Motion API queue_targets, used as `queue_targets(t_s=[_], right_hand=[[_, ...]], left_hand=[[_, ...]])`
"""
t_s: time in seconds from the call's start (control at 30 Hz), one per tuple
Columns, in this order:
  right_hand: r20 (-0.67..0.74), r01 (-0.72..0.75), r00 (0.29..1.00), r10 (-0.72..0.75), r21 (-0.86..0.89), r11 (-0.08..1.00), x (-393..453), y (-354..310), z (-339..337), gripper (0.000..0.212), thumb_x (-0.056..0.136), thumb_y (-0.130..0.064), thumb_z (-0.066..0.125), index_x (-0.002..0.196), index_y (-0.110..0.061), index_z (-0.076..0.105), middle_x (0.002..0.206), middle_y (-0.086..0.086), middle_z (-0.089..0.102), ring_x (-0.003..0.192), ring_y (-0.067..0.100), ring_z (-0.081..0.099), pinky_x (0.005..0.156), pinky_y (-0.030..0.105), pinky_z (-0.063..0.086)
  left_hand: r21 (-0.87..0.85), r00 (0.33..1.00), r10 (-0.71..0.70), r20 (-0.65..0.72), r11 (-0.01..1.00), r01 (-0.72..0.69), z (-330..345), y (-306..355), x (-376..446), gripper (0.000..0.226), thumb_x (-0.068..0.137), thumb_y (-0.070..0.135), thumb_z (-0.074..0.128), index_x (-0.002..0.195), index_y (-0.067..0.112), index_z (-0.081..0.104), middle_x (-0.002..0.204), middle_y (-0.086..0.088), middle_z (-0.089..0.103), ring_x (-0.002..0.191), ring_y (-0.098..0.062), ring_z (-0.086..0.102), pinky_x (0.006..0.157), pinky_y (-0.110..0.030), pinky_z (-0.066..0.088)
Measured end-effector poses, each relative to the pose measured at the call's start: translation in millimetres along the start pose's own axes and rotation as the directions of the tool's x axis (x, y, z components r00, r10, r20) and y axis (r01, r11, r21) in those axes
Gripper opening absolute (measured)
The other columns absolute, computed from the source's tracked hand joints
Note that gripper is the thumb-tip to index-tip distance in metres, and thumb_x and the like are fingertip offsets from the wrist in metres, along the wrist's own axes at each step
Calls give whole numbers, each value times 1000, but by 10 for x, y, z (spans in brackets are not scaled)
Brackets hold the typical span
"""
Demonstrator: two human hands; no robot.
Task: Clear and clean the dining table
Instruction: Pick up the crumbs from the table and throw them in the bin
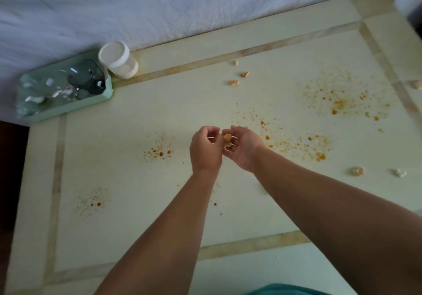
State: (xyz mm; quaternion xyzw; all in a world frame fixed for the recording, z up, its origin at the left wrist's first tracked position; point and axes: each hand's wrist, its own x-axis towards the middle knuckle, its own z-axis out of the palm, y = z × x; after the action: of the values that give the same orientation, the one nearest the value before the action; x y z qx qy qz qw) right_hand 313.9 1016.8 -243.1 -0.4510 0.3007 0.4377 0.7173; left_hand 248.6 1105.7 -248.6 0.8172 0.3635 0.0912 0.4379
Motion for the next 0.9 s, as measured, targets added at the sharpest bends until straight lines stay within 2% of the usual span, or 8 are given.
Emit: queue_targets(t_s=[0.13, 0.2, 0.27, 0.37, 0.53, 0.63, 0.73, 0.9], right_hand=[[-9, 1, 1000, 0, 41, 999, -263, -2, -129, 34, 98, -18, 51, 120, 6, 60, 111, 24, 66, 77, 32, 70, 62, 36, 58], [-3, 18, 1000, -18, 56, 998, -365, -12, -212, 32, 98, -16, 50, 118, 7, 60, 103, 23, 64, 73, 31, 69, 63, 38, 59], [13, 34, 999, -35, 62, 997, -443, -32, -305, 29, 99, -15, 50, 115, 6, 60, 99, 22, 63, 79, 32, 67, 70, 42, 60], [24, 55, 998, -57, 62, 997, -568, -70, -427, 23, 98, -14, 50, 109, 4, 60, 94, 20, 61, 83, 32, 63, 77, 45, 59], [20, 86, 996, -87, 51, 995, -786, -138, -651, 26, 95, -6, 52, 115, 9, 60, 105, 26, 65, 85, 34, 69, 62, 39, 60], [38, 76, 996, -77, 23, 997, -875, -203, -874, 28, 94, -3, 53, 117, 13, 59, 114, 29, 66, 98, 38, 69, 76, 44, 61], [54, 67, 997, -63, -61, 996, -938, -294, -1021, 16, 94, -4, 53, 103, 7, 62, 97, 22, 67, 91, 35, 66, 94, 47, 54], [63, 54, 997, -43, -184, 981, -1108, -421, -1425, 16, 97, -10, 51, 92, 1, 61, 87, 17, 62, 79, 31, 61, 92, 44, 52]], left_hand=[[-43, 995, 65, 71, 997, -62, 15, 125, -282, 8, 88, 26, 65, 95, 30, 65, 93, 12, 69, 84, 0, 65, 76, -22, 55], [-68, 994, 87, 72, 994, -82, 11, 199, -389, 12, 90, 23, 60, 91, 34, 65, 90, 14, 70, 85, 0, 65, 76, -20, 53], [-73, 992, 104, 75, 992, -99, 14, 252, -486, 17, 92, 19, 57, 90, 34, 65, 88, 16, 69, 86, -1, 65, 75, -17, 51], [-48, 987, 115, 114, 993, -111, 54, 295, -591, 14, 92, 18, 58, 96, 26, 68, 90, 14, 69, 86, -3, 65, 75, -17, 50], [-39, 970, 172, 170, 985, -167, 225, 423, -793, 11, 85, 25, 65, 95, 27, 70, 89, 11, 72, 84, -4, 67, 79, -28, 55], [-33, 975, 174, 140, 985, -171, 338, 545, -970, 10, 87, 24, 65, 94, 29, 69, 88, 13, 72, 83, -2, 66, 78, -27, 56], [3, 989, 141, 55, 990, -141, 399, 579, -1084, 11, 89, 21, 63, 98, 24, 69, 91, 13, 70, 84, -2, 64, 76, -22, 52], [92, 997, -21, -68, 995, 27, 602, 557, -1451, 17, 90, 14, 59, 101, 21, 69, 95, 11, 68, 86, -5, 61, 73, -15, 41]])
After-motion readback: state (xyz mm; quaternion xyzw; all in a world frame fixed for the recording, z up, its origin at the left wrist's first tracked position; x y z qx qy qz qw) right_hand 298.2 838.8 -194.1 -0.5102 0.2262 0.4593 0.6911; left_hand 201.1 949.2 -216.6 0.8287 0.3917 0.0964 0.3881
